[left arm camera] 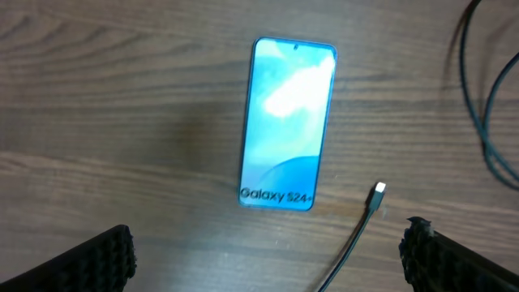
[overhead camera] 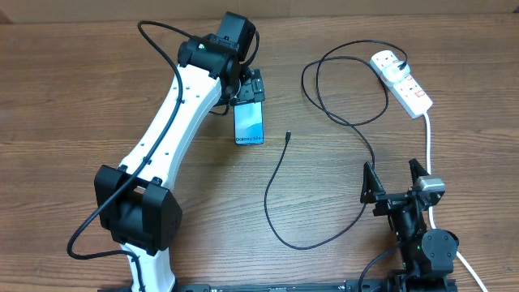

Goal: Plug charger to phone and switch on socket
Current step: 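Lower the open left gripper over the phone's top edge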

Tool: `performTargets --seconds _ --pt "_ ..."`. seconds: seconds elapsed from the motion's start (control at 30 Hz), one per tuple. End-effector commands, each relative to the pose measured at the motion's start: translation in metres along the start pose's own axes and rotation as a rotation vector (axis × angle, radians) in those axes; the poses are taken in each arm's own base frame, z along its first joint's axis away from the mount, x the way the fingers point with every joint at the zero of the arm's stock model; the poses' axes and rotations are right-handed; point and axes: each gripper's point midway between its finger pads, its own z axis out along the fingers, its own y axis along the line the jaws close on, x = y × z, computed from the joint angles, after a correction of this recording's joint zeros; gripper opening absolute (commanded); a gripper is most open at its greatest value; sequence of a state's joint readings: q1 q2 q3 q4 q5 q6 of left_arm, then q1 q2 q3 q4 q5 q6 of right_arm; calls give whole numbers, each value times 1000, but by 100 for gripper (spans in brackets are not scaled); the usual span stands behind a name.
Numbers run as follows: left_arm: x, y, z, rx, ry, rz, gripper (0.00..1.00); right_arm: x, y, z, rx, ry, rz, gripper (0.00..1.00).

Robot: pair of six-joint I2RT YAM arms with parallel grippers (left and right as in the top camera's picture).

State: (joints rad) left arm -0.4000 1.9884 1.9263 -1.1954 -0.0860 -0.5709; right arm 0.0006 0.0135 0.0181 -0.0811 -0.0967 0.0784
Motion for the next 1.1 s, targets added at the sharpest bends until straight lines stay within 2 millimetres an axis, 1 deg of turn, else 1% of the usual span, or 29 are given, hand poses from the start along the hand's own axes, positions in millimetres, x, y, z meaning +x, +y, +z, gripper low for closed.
performTargets --seconds 0.0,0.13,0.2,0.27,0.37,0.47,0.6,0.73,0.83,0.93,1.07 --pt "-5 -14 5 40 -13 -9 100 1 -2 0 9 -6 -5 100" --pt "-8 -23 20 65 -9 -38 100 1 -2 0 9 -6 -5 100" --pt "-6 -27 33 59 6 -62 100 1 -2 0 9 -6 -5 100" --pt "-4 -29 47 49 21 -87 100 1 -2 0 9 -6 -5 100" --pt "0 -29 73 26 53 -111 100 1 -2 0 9 -6 -5 100" --pt "9 -29 100 8 103 -107 100 1 -2 0 9 -6 -5 100" --pt "19 -24 125 -26 147 -84 100 1 -2 0 9 -6 -5 100" --pt "17 -18 133 -32 152 -71 100 1 -2 0 9 -6 -5 100" --pt "12 -22 137 5 140 29 100 1 -2 0 9 -6 -5 100" --pt "15 -25 142 21 153 110 100 1 -2 0 9 -6 -5 100" --pt "16 -23 147 10 154 113 100 1 -2 0 9 -6 -5 100"
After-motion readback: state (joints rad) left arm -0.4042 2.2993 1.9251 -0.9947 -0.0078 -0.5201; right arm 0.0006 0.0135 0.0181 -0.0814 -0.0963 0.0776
